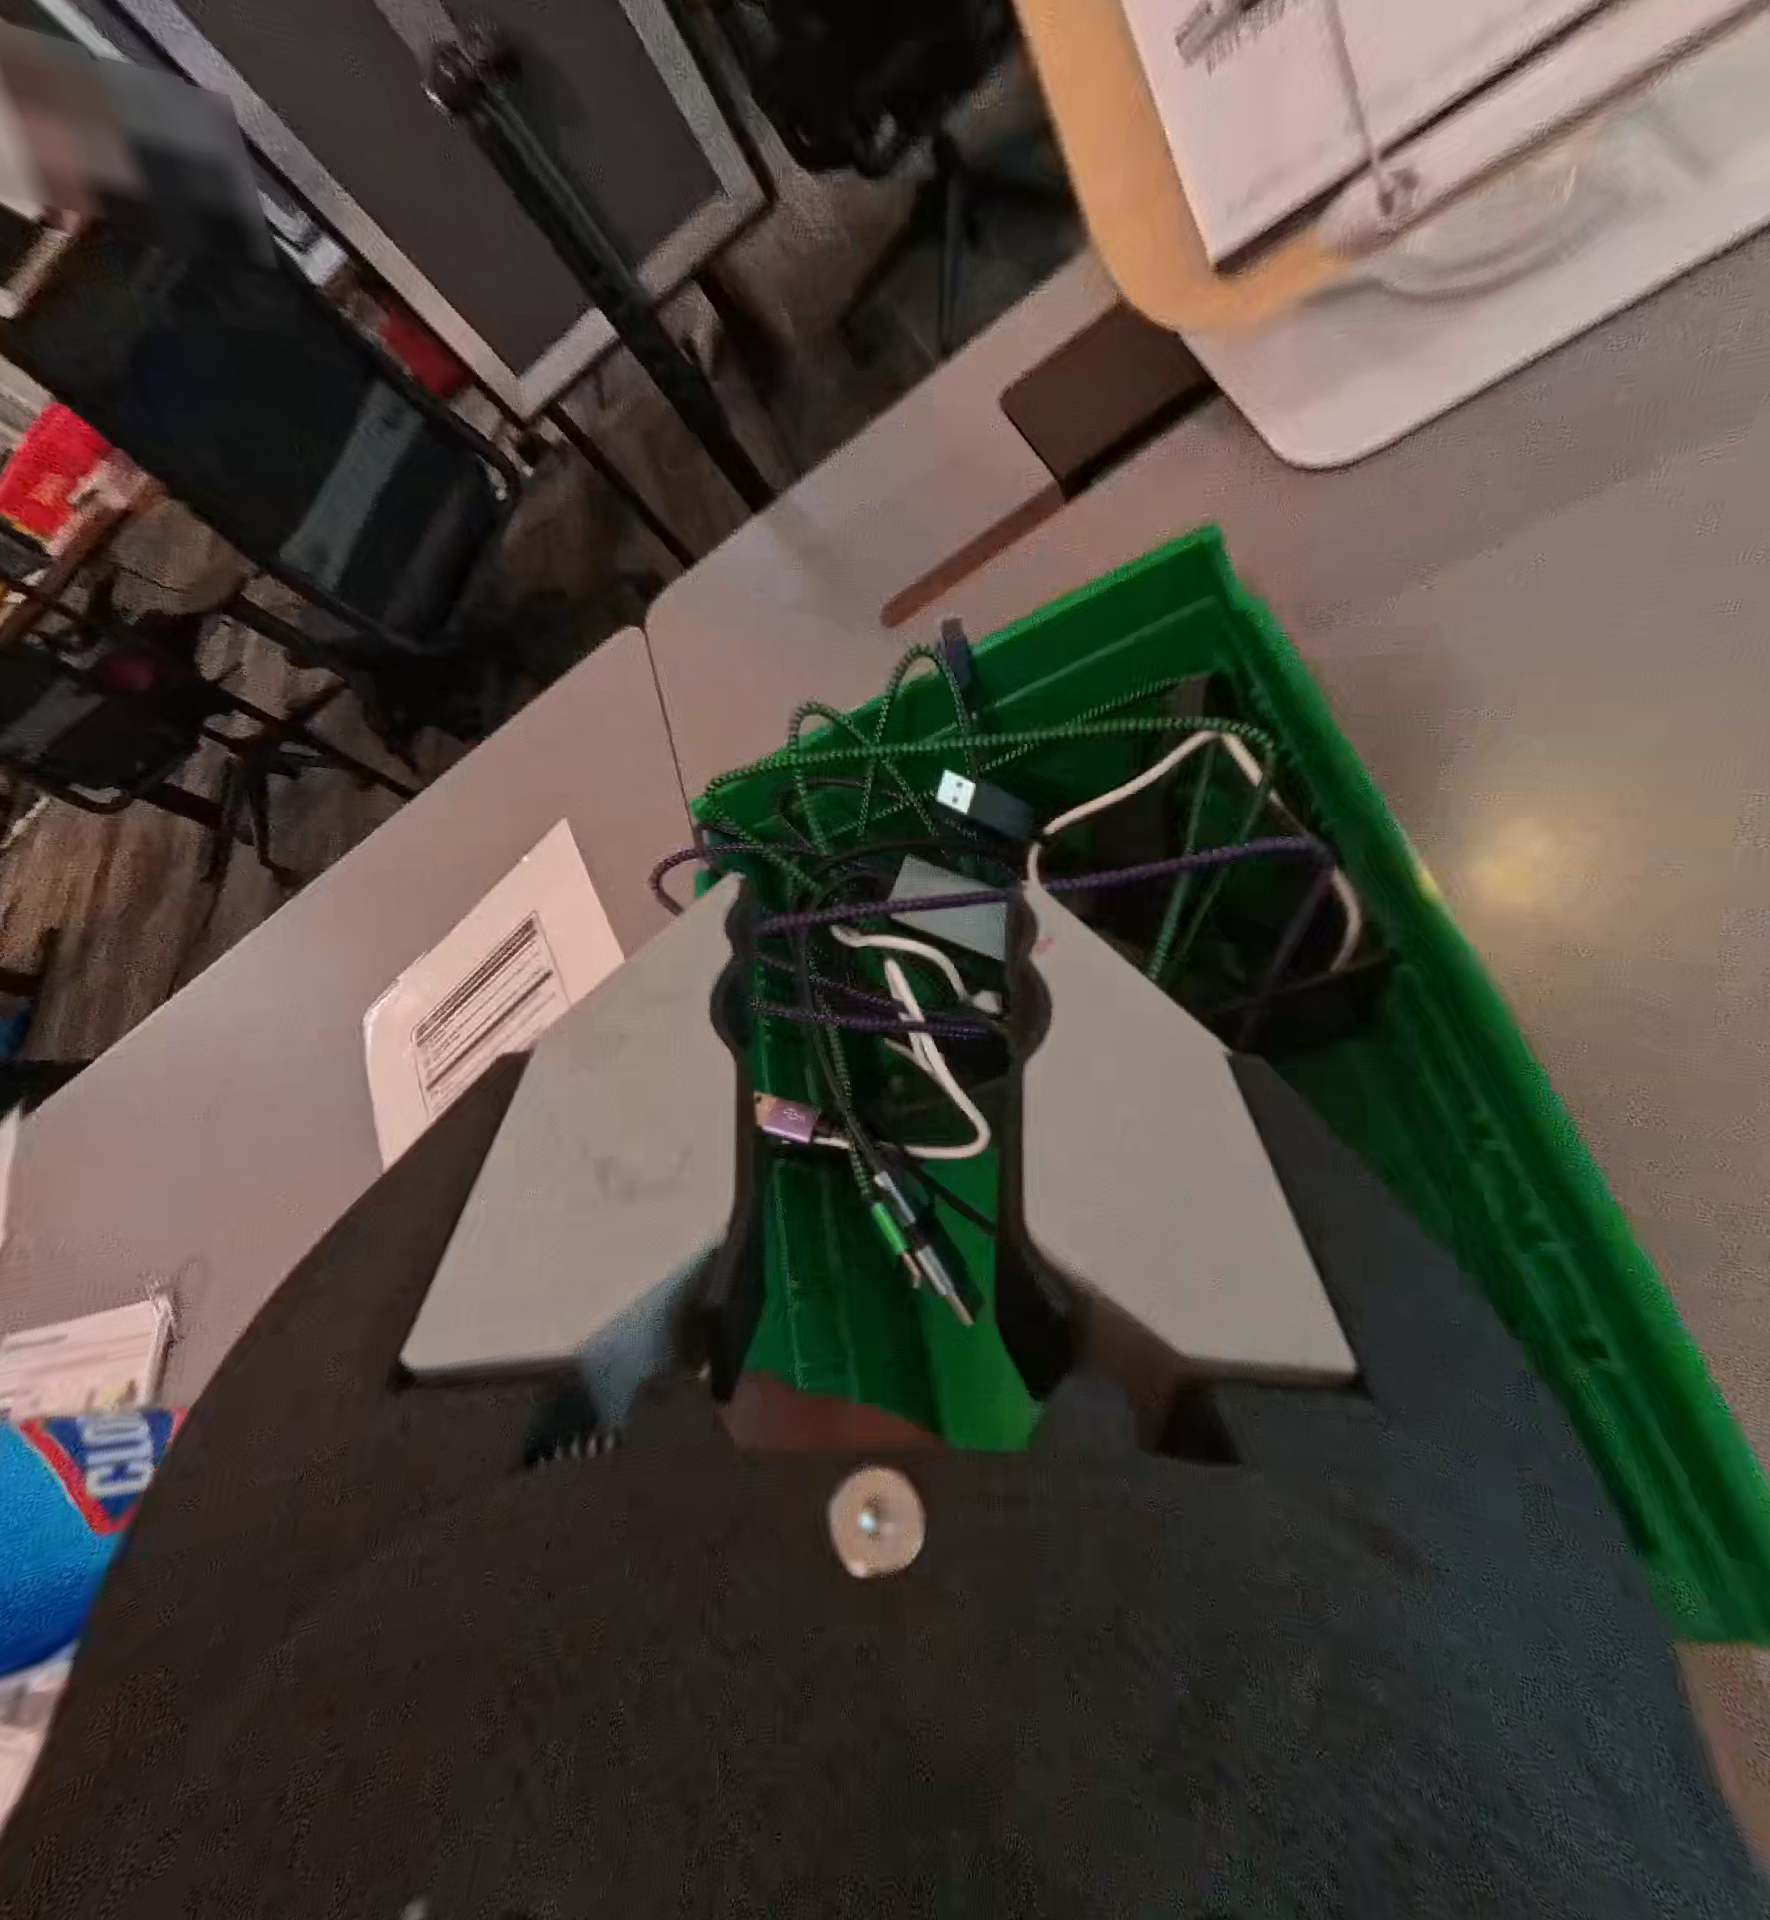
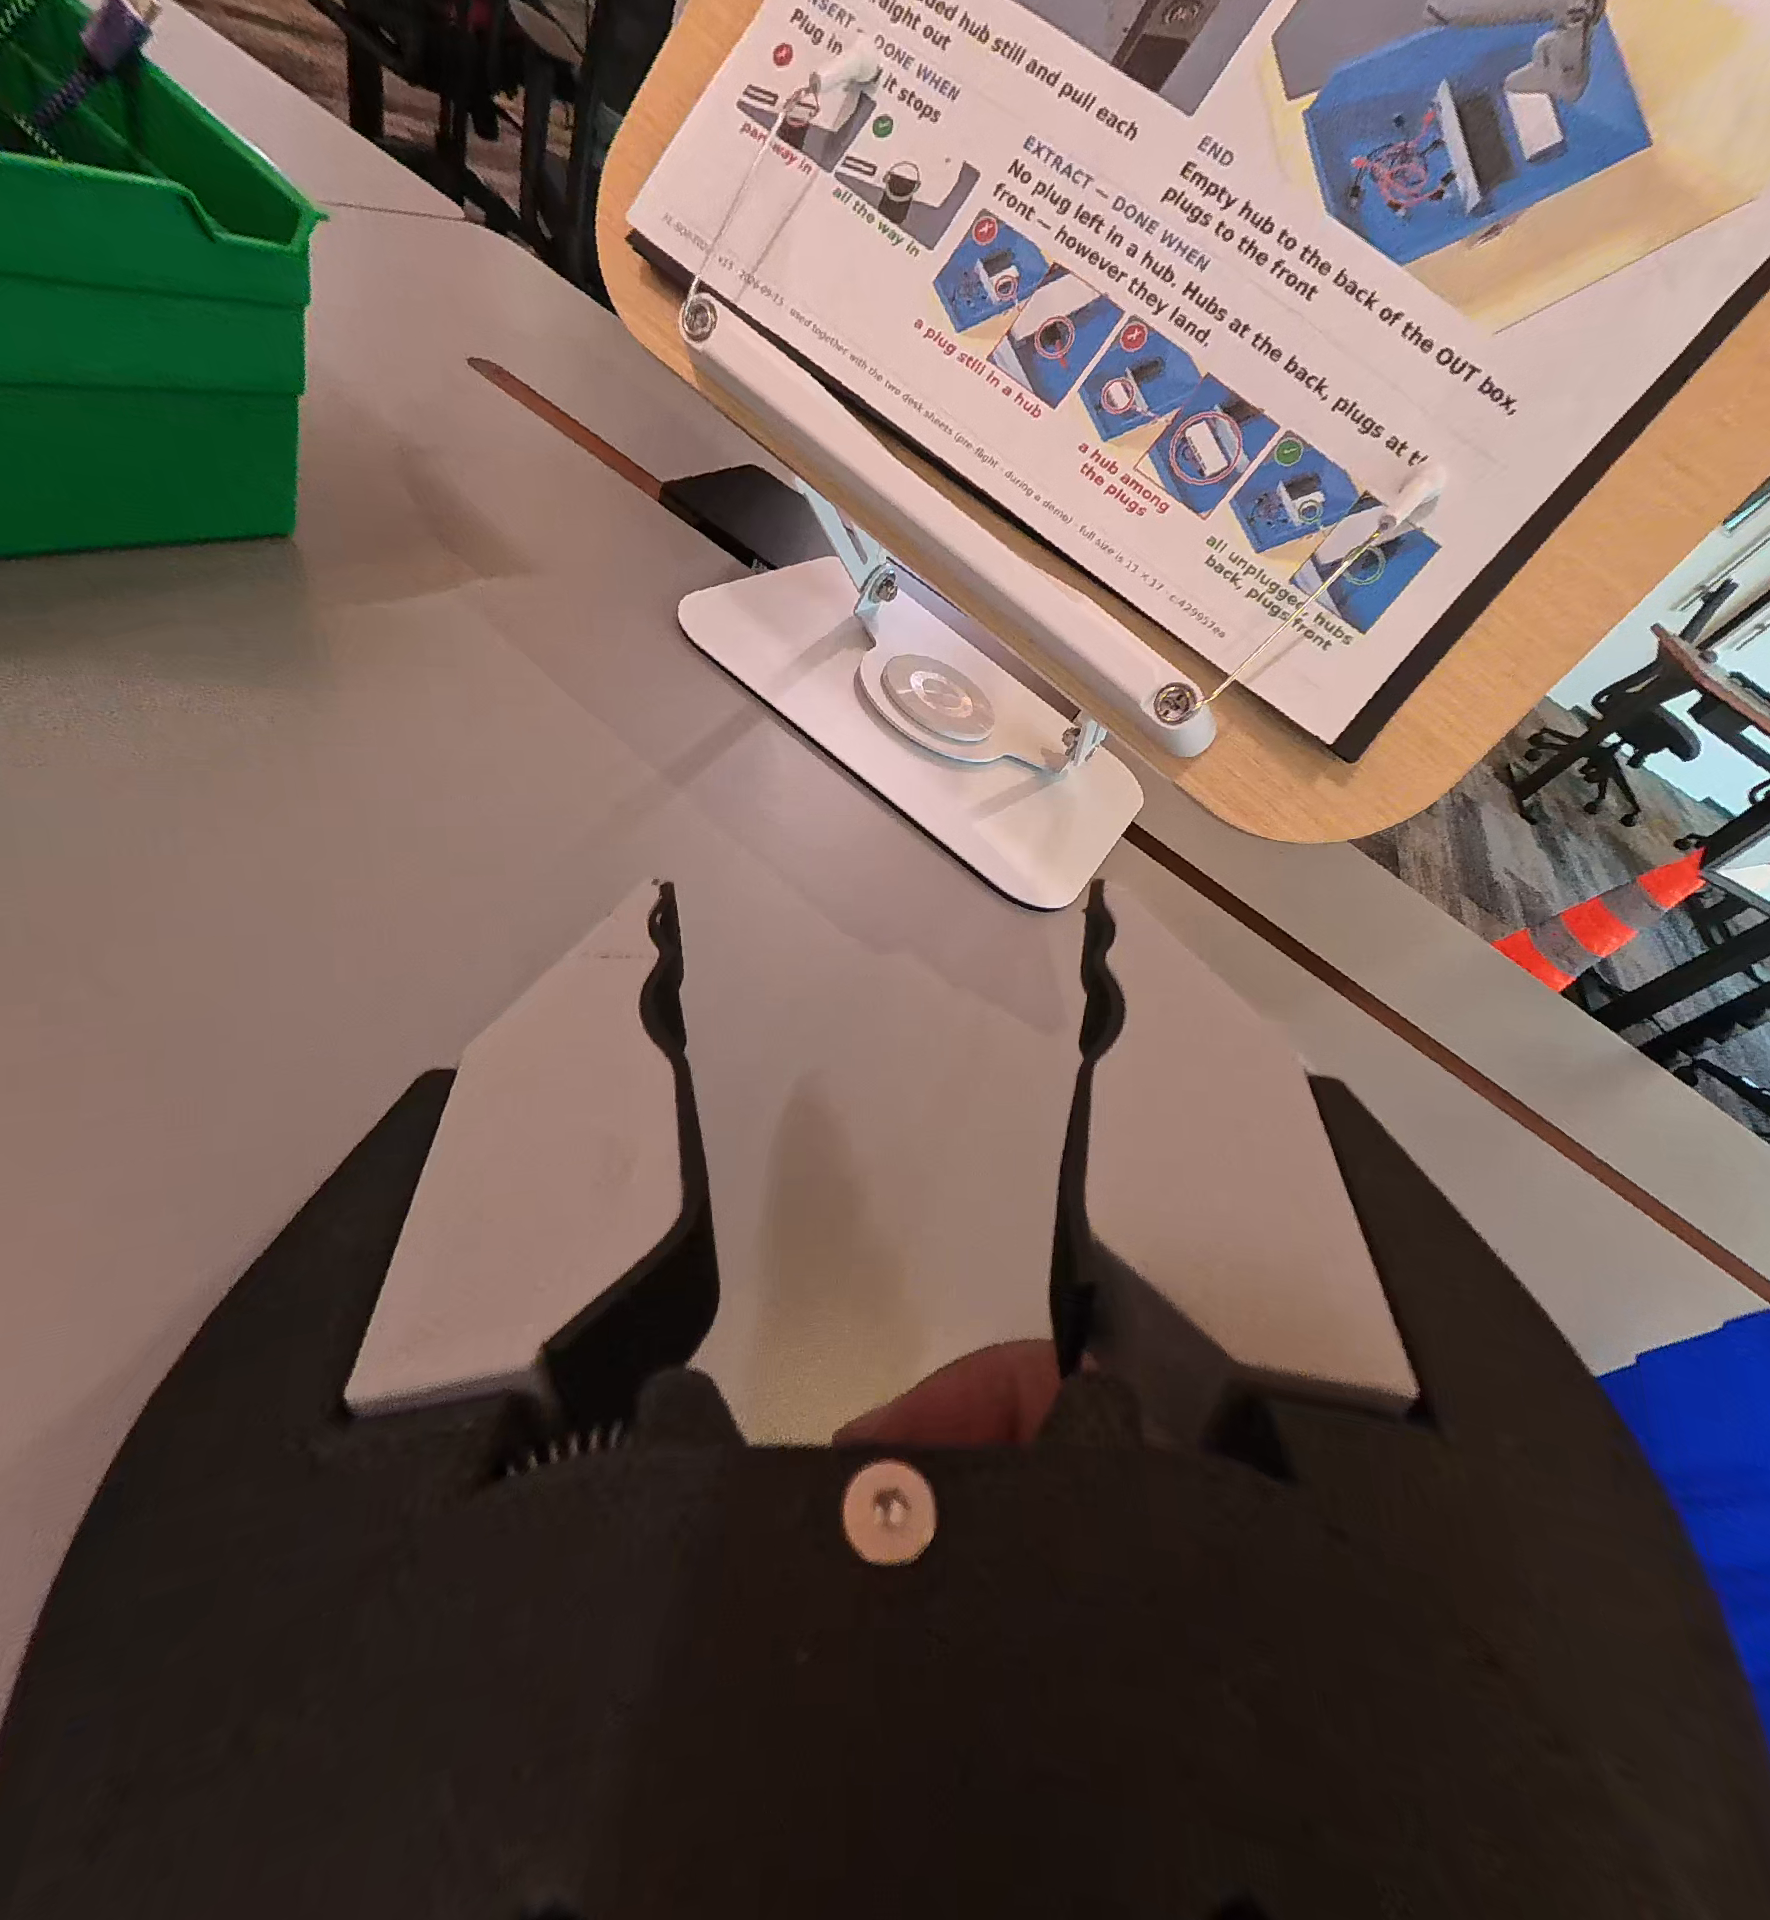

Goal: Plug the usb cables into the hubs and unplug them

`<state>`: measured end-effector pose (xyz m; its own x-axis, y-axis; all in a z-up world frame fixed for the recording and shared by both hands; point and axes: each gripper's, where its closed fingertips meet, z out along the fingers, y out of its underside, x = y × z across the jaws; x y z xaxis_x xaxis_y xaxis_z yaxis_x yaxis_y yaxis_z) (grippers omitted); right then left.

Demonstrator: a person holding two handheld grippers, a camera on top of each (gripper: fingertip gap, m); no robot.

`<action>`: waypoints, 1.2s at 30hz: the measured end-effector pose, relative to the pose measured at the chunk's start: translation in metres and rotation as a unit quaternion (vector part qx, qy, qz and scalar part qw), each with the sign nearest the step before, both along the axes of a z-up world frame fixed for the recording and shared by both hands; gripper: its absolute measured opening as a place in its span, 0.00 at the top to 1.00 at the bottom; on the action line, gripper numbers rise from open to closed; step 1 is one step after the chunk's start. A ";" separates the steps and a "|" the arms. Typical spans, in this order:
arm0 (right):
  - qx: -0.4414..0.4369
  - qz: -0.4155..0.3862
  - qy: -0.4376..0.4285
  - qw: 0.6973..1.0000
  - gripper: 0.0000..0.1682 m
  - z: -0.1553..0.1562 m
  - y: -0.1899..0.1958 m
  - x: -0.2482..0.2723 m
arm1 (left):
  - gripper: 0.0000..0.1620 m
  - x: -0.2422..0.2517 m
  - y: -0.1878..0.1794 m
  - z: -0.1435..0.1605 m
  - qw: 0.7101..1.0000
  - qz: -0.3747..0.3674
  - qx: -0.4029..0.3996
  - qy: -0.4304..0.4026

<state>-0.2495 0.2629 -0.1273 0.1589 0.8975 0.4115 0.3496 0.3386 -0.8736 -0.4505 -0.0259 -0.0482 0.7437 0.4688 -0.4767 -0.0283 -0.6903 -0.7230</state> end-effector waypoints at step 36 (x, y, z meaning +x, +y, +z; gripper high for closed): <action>-0.039 0.060 -0.007 0.997 0.60 -0.008 -0.019 -0.002 | 1.00 0.019 0.010 0.240 0.972 0.008 -0.065 0.225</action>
<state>-0.2512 0.2436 -0.1357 0.0438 0.9389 0.3414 0.3232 0.3101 -0.8941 -0.4314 -0.0157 0.1918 0.4390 0.3925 -0.8082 -0.3098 -0.7782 -0.5462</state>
